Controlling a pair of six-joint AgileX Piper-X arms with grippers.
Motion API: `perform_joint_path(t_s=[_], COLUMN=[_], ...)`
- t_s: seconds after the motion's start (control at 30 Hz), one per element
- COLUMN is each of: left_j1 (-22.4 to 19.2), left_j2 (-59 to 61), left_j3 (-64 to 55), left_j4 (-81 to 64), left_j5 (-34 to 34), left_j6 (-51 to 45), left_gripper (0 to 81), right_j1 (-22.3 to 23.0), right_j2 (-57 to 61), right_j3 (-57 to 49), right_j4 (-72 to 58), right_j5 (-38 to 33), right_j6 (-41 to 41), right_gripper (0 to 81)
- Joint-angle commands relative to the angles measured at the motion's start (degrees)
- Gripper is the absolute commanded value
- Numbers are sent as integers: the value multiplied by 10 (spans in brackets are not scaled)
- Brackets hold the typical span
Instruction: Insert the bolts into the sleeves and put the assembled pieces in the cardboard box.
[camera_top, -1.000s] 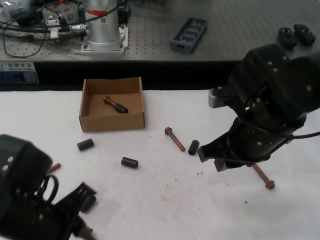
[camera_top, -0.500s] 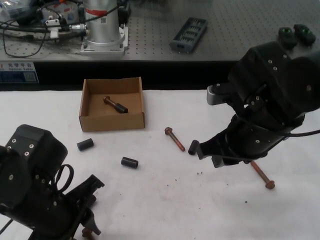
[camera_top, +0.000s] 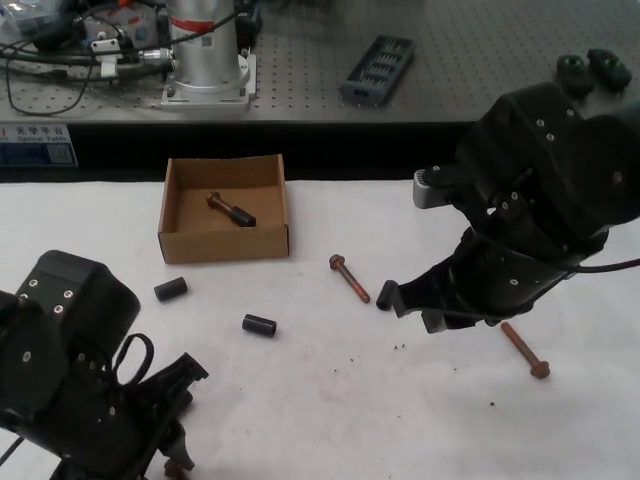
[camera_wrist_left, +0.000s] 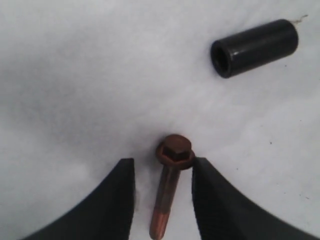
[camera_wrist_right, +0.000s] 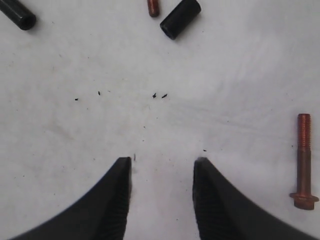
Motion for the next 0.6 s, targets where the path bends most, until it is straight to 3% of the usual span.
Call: perform_joint_path(t_s=[0.0,0.27,0.57], left_j1=[-23,-65,-65], left_j2=[14,69,70], left_j3=[-7,-12,-12], left_j4=[-7,-22,36], left_j5=[11,56,17], left_j6=[7,31,58], left_gripper=[279,279,252], right_j1=[-3,-3,-3], right_j2=[-7,-9,-55], right_j3=[32,104,109], right_j4=[-31,-22,-41], right_j5=[-5,-19,-17], right_j6=[2,25,25], right_gripper=[304,304,304])
